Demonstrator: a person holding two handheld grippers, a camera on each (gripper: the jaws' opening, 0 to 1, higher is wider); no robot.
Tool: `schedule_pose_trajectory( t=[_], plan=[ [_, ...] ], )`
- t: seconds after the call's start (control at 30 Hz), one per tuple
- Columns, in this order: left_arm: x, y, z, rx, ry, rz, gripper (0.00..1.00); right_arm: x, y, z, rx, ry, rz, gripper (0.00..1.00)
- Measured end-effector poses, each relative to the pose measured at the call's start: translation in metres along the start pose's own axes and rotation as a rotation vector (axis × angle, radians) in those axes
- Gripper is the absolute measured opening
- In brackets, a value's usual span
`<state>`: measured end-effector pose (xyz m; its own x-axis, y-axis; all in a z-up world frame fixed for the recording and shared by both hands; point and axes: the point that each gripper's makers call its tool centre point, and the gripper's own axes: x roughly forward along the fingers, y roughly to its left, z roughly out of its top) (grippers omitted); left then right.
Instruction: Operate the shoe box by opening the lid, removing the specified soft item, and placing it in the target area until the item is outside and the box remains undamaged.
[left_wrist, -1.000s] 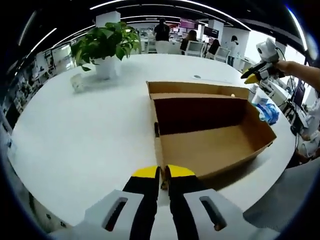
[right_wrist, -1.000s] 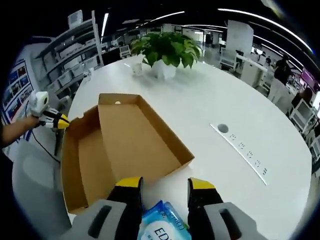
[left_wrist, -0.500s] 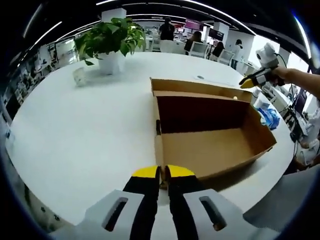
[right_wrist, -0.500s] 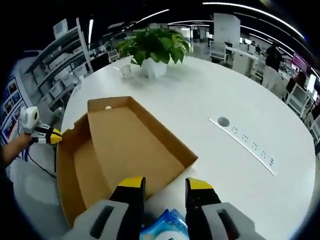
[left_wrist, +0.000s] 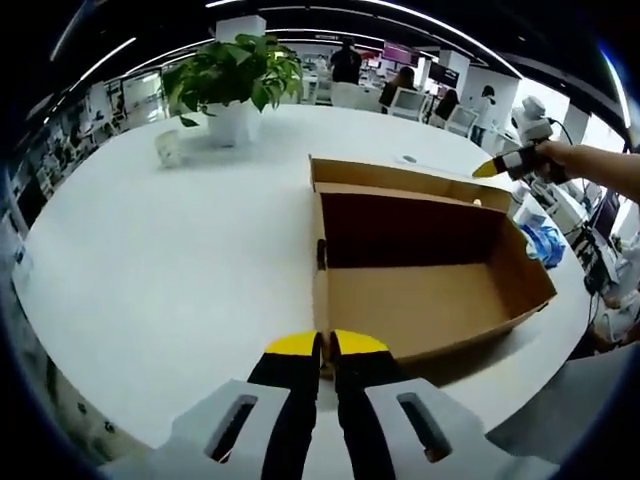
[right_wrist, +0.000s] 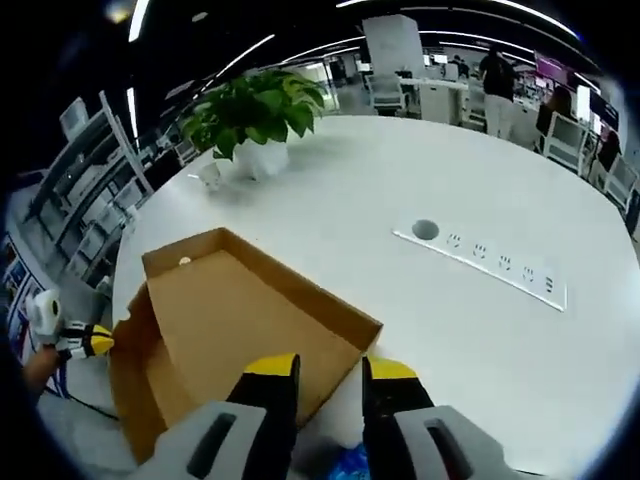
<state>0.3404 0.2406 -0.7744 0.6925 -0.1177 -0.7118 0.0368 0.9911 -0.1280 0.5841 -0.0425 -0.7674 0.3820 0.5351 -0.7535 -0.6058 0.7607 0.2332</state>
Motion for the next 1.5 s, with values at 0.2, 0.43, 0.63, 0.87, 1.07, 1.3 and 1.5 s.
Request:
schedule_pose_trajectory(
  t=[0.2,0.43,0.63,0.87,1.07,1.3,1.5],
  plan=[
    [0.001,0.001,0.000,0.002,0.005,-0.001,0.02,0.007,-0.003,-0.002,0.033,0.016,-0.040,0.20],
    [0.001,0.000,0.000,0.004,0.009,0.000,0.02,0.020,-0.013,-0.007,0.090,0.049,-0.074,0.18],
    [0.001,0.000,0.001,-0.005,0.007,-0.003,0.02,0.028,-0.018,-0.015,0.232,0.097,-0.083,0.13],
    [0.001,0.001,0.000,-0.016,0.005,-0.007,0.02,0.029,-0.020,-0.016,0.253,0.099,-0.099,0.03],
    [0.003,0.000,0.001,-0.015,0.001,-0.008,0.02,0.025,-0.020,-0.016,0.238,0.097,-0.121,0.01],
    [0.002,0.002,0.001,-0.044,-0.008,-0.029,0.02,0.016,-0.018,-0.011,0.233,0.069,-0.124,0.00],
    [0.003,0.001,0.000,-0.076,-0.008,-0.053,0.02,0.010,-0.016,-0.004,0.226,0.037,-0.128,0.00]
  ],
)
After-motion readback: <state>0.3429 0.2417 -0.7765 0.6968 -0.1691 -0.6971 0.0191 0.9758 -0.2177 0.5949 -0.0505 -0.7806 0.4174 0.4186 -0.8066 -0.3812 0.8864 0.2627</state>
